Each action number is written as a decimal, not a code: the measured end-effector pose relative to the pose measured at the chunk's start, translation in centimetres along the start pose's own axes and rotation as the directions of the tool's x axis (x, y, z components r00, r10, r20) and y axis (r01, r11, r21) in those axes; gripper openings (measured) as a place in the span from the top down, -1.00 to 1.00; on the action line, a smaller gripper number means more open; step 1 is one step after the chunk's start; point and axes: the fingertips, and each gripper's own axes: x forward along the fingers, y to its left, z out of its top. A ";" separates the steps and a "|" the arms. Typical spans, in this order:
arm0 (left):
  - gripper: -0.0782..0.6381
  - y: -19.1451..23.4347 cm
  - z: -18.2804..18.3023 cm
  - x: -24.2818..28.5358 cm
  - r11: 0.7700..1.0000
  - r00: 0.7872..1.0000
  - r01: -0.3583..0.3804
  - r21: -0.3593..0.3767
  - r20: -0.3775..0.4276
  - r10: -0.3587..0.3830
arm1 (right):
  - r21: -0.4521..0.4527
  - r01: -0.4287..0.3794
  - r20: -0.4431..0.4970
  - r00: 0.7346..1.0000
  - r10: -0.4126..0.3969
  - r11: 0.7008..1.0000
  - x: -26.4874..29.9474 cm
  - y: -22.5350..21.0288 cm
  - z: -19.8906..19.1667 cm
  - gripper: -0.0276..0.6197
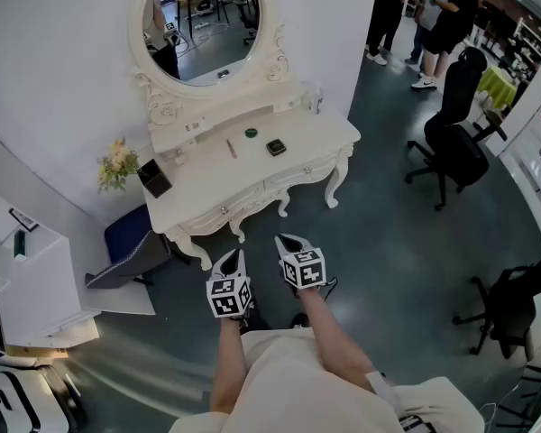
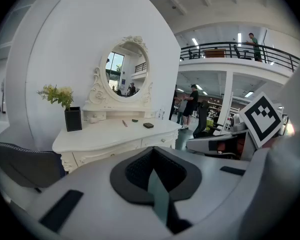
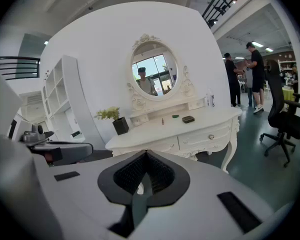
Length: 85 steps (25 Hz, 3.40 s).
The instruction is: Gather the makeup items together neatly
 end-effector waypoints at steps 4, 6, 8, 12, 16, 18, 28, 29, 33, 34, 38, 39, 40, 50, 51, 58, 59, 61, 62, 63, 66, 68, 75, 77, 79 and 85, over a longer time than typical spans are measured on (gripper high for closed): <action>0.74 1.7 1.2 0.9 1.000 1.000 0.006 0.014 -0.005 -0.005 | 0.025 0.024 0.017 1.000 -0.024 0.999 1.1 -0.3 1.1 0.78; 0.74 2.3 1.8 1.4 1.000 1.000 0.013 0.010 -0.003 -0.012 | 0.028 0.034 0.020 0.999 -0.034 0.999 1.6 -0.3 1.6 0.78; 0.74 2.7 2.4 2.0 1.000 1.000 0.025 0.013 -0.005 -0.025 | 0.027 0.044 0.018 0.999 -0.045 0.999 2.3 -0.2 2.0 0.78; 0.74 3.7 3.4 3.9 0.998 0.998 0.060 0.027 -0.016 -0.059 | 0.044 0.090 0.022 0.996 -0.091 0.995 3.7 -0.9 2.6 0.78; 0.74 5.1 4.8 5.8 0.995 0.996 0.091 0.036 -0.023 -0.090 | 0.088 0.131 0.041 0.990 -0.135 0.988 5.3 -1.9 3.9 0.78; 0.74 5.8 5.5 6.8 0.994 0.995 0.102 0.042 -0.022 -0.101 | 0.097 0.144 0.046 0.988 -0.149 0.985 6.1 -2.1 4.5 0.78; 0.74 11.0 8.4 10.4 0.983 0.987 0.162 0.083 -0.022 -0.161 | 0.134 0.189 0.038 0.980 -0.195 0.973 12.5 -1.1 6.4 0.78; 0.74 11.7 8.7 10.6 0.982 0.986 0.165 0.089 -0.021 -0.163 | 0.135 0.194 0.040 0.979 -0.201 0.972 13.1 -0.9 6.8 0.78; 0.74 14.0 9.6 11.4 0.980 0.985 0.171 0.099 -0.027 -0.170 | 0.140 0.222 0.062 0.971 -0.233 0.965 14.5 -0.5 7.9 0.78; 0.74 14.3 9.7 11.6 0.980 0.984 0.176 0.099 -0.029 -0.174 | 0.136 0.234 0.062 0.968 -0.244 0.963 14.7 -0.5 8.0 0.78; 0.74 15.2 9.4 12.4 0.977 0.982 0.190 0.099 -0.038 -0.187 | 0.140 0.279 0.061 0.955 -0.289 0.950 15.0 -1.3 7.9 0.78; 0.74 15.3 9.4 12.7 0.976 0.981 0.194 0.101 -0.040 -0.191 | 0.146 0.289 0.065 0.952 -0.300 0.946 15.0 -1.6 8.0 0.78; 0.74 15.3 9.5 12.9 0.975 0.980 0.198 0.104 -0.042 -0.195 | 0.151 0.299 0.070 0.947 -0.312 0.942 15.0 -1.9 8.2 0.78; 0.74 16.2 11.3 17.5 0.977 0.982 0.187 0.105 -0.044 -0.183 | 0.151 0.320 0.063 0.941 -0.332 0.936 17.6 -5.7 10.7 0.78; 0.74 16.4 11.5 18.2 0.978 0.983 0.181 0.104 -0.046 -0.177 | 0.147 0.317 0.064 0.942 -0.329 0.937 18.0 -6.1 11.2 0.78; 0.74 16.9 13.9 23.1 0.987 0.991 0.129 0.099 -0.034 -0.127 | 0.142 0.289 0.076 0.950 -0.301 0.947 21.1 -10.0 14.3 0.78; 0.74 16.9 14.1 23.9 0.987 0.992 0.125 0.102 -0.037 -0.122 | 0.144 0.285 0.077 0.952 -0.298 0.948 21.6 -10.7 14.7 0.78; 0.74 16.8 14.5 25.6 0.987 0.992 0.122 0.102 -0.049 -0.118 | 0.145 0.280 0.078 0.953 -0.293 0.949 22.5 -12.1 15.6 0.78; 0.74 16.7 14.7 26.3 0.987 0.991 0.124 0.103 -0.055 -0.118 | 0.147 0.279 0.080 0.953 -0.292 0.949 22.9 -12.8 16.1 0.78; 0.74 16.6 15.0 27.0 0.986 0.991 0.126 0.106 -0.059 -0.120 | 0.150 0.277 0.083 0.953 -0.292 0.949 23.2 -13.5 16.6 0.78; 0.74 16.1 15.4 29.1 0.985 0.990 0.128 0.112 -0.071 -0.121 | 0.153 0.271 0.090 0.954 -0.286 0.950 24.2 -15.6 18.0 0.78; 0.74 15.7 15.8 30.7 0.986 0.990 0.126 0.110 -0.077 -0.118 | 0.152 0.266 0.091 0.955 -0.282 0.952 24.8 -17.0 18.7 0.78; 0.74 14.0 18.0 35.8 0.987 0.991 0.114 0.117 -0.078 -0.105 | 0.121 0.251 0.075 0.962 -0.261 0.960 26.7 -21.7 21.0 0.77; 0.74 13.5 18.4 37.2 0.988 0.992 0.106 0.114 -0.079 -0.097 | 0.095 0.245 0.064 0.966 -0.252 0.965 27.1 -23.0 21.5 0.77; 0.74 12.9 18.7 38.5 0.989 0.993 0.097 0.110 -0.082 -0.088 | 0.062 0.236 0.050 0.970 -0.239 0.970 27.4 -24.2 21.9 0.77; 0.74 11.8 18.4 41.6 0.996 0.995 0.049 0.074 -0.096 -0.042 | -0.029 0.159 -0.016 0.987 -0.160 0.987 29.4 -26.8 21.9 0.77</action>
